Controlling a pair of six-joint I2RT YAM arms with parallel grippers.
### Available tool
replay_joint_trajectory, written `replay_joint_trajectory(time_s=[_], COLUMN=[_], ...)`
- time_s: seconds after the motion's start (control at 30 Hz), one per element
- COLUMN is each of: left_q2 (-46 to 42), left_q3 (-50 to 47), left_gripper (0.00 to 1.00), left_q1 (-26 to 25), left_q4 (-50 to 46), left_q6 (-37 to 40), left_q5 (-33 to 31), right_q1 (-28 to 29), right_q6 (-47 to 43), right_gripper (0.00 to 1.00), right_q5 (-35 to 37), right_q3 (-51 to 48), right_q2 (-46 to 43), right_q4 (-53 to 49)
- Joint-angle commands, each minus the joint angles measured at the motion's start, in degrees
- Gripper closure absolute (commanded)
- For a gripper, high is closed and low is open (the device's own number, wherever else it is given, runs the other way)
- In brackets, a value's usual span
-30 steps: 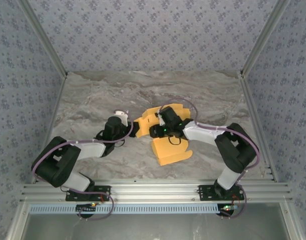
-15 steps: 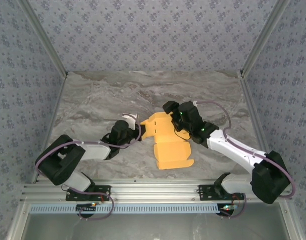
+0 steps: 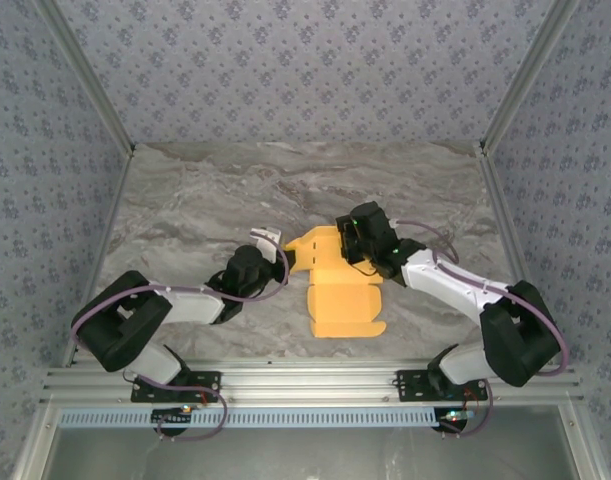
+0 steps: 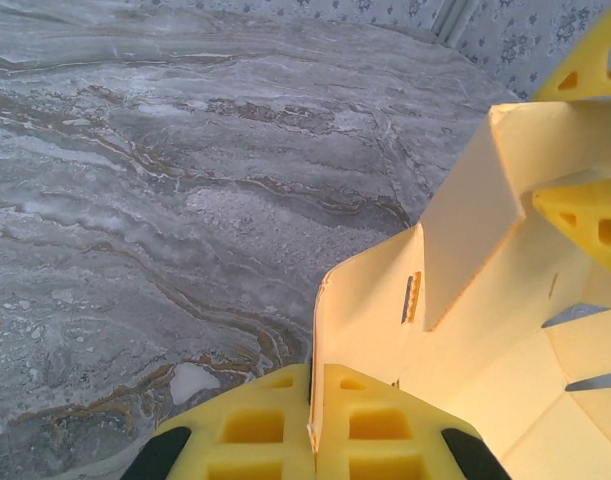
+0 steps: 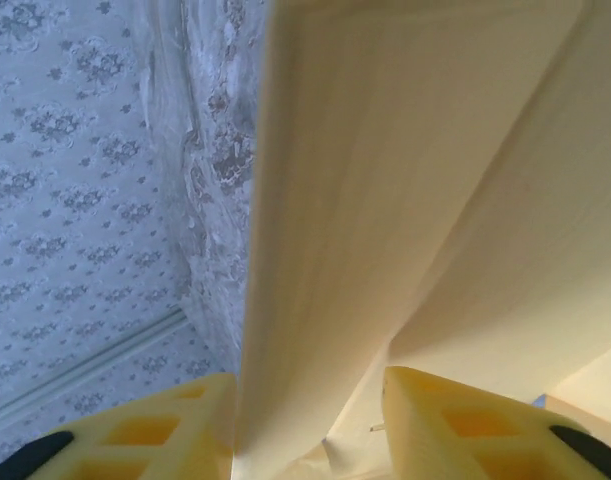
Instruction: Fold the paper box
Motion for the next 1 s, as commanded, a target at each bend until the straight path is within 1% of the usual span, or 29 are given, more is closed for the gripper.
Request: replay_joint_trajectory(time_s=[0.0, 0.07, 0.13, 0.2, 0.23, 0.3, 0.33, 0.37, 0.43, 0.57, 0.63, 0.7, 0.77, 0.83, 0.87, 0.9, 0.97], left_q2=[-1.01, -1.51, -1.38, -1.23, -1.47, -2.24, -2.61, -3.02, -4.47, -9.30, -11.26, -13.52, -14.90, -15.06, -14.76, -14.33, -13.32], left_q3=[-0.45, -0.22, -0.14, 0.04, 0.02, -0.46, -0.86, -1.17, -1.71, -2.16, -4.63, -7.66, -9.35, -10.47, -10.82, -11.08, -11.43], left_gripper=[1.00, 0.99, 0.94, 0.87, 0.79, 0.47, 0.39, 0.17, 0.01, 0.01, 0.01, 0.01, 0.01, 0.01, 0.04, 0.06, 0.07], left_q1=[-0.24, -0.24, -0.24, -0.24, -0.24, -0.24, -0.23, -0.24, -0.20, -0.07, -0.07, 0.31, 1.83, 3.85, 4.59, 5.13, 5.38], left_q4=[3.46, 2.47, 2.50, 2.25, 1.86, 2.22, 2.86, 3.38, 2.73, -4.00, -2.93, -1.47, -2.32, -2.62, -2.59, -2.63, -2.17], left_q6=[0.93, 0.82, 0.27, 0.19, 0.21, -0.13, -0.23, -0.18, -0.09, 1.14, 3.52, 4.92, 4.67, 4.57, 4.67, 4.94, 6.23], left_q5=[-1.32, -0.37, 0.99, 2.11, 2.42, 3.84, 4.64, 5.44, 5.84, 5.67, 5.75, 3.43, 1.71, 1.40, 1.27, 1.20, 1.80], right_q1=[-0.16, -0.07, -0.07, -0.14, -0.34, -1.13, -1.50, -1.81, -1.87, -2.64, -2.87, -2.98, -3.33, -3.66, -3.77, -3.90, -4.14], right_q6=[1.28, 0.84, -0.28, -1.80, -2.74, -5.54, -6.51, -7.55, -8.86, -14.18, -16.57, -18.77, -20.18, -20.83, -20.59, -20.36, -20.10], right_gripper=[0.72, 0.81, 0.86, 0.89, 0.90, 0.95, 0.97, 0.98, 0.99, 1.00, 1.00, 1.00, 1.00, 1.00, 1.00, 1.00, 1.00], right_q5=[0.78, 0.15, -0.05, -0.05, -0.42, -2.51, -3.39, -4.09, -4.42, -6.56, -7.56, -8.93, -11.06, -12.58, -13.12, -13.61, -14.47], right_q3=[0.62, 0.60, 0.28, -0.46, -0.83, -1.99, -2.50, -3.43, -5.11, -6.08, -6.39, -6.78, -6.95, -7.78, -8.59, -9.43, -10.56], right_q2=[1.18, 1.73, 1.84, 1.75, 1.81, 2.19, 2.34, 2.39, 2.29, 2.45, 2.40, 2.72, 3.50, 4.21, 4.43, 4.83, 5.37], right_q4=[-0.17, -0.25, 0.37, 1.41, 2.27, 5.22, 6.49, 8.21, 11.52, 15.99, 17.86, 20.14, 21.80, 23.40, 24.65, 25.97, 28.03])
